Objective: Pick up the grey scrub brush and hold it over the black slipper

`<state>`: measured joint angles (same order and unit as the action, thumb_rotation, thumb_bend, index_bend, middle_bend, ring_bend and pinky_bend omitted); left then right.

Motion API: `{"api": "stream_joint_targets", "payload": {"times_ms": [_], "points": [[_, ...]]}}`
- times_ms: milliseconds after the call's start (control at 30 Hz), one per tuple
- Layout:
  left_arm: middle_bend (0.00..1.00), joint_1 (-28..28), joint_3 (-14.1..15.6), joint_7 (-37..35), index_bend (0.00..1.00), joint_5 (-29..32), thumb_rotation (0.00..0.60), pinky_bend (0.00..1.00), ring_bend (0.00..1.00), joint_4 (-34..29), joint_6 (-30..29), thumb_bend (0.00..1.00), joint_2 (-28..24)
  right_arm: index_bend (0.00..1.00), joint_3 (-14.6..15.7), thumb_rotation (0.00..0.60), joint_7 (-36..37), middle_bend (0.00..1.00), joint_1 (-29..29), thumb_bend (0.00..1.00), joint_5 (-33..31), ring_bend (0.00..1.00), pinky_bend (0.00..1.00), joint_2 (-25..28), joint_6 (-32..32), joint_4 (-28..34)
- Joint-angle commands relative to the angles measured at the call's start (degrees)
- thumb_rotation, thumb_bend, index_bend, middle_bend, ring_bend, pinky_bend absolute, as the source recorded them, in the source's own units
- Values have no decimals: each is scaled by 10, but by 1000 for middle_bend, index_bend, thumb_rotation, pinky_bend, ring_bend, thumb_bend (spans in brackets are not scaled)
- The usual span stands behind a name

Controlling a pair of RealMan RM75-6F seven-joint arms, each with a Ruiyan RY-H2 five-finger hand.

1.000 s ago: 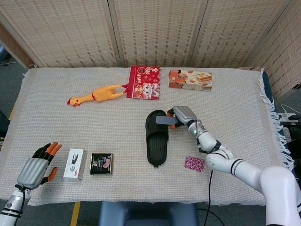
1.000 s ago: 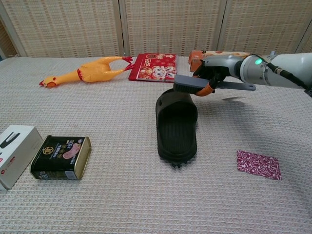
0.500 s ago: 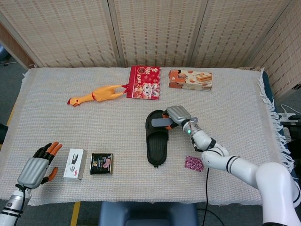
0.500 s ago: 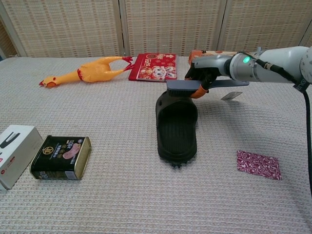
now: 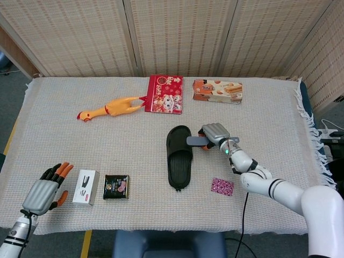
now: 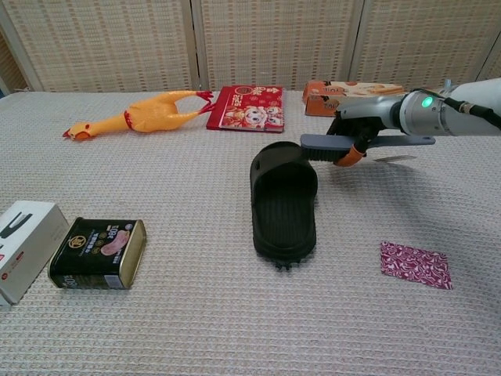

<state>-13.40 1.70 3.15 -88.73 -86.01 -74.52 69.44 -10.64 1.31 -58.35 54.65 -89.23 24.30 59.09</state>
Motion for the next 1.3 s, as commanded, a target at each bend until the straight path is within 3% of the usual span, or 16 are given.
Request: {"api": "stream_joint_targets", "payload": {"times_ms": [33,267,400,667,833,967,1100,1300], "points": [[0,0,0,-2,0,1,600,132,0,1,0,491,-1,877,-5,600,-2,617,-6,347,-3,654,844,-3,4,2],[0,1,0,-7,0,0,600,135,0,-2,-3,492,-4,877,-8,600,-21,617,-31,348,-23,654,844,-20,-3,-8],[0,2,2,-7,0,-2,600,135,0,-2,-4,492,-6,877,5,600,-37,617,-33,348,-29,654,844,-19,-2,-2],[0,2,5,1,0,-4,600,135,0,-6,-3,492,-4,877,31,600,-53,617,-11,353,-45,654,844,11,16,28],[0,-1,4,3,0,3,600,136,0,-4,6,491,-2,877,29,600,-46,617,5,356,-44,654,844,39,34,54],[0,-1,3,6,0,4,600,136,0,-4,6,491,-1,877,32,600,-38,617,37,359,-14,654,844,82,77,109],[0,-1,5,6,0,6,600,135,0,-4,10,491,-1,877,65,600,-46,617,100,359,28,654,844,123,154,154],[0,-5,6,10,0,3,600,136,0,-6,14,492,2,874,103,600,-35,617,180,361,80,654,829,101,243,117]]}}
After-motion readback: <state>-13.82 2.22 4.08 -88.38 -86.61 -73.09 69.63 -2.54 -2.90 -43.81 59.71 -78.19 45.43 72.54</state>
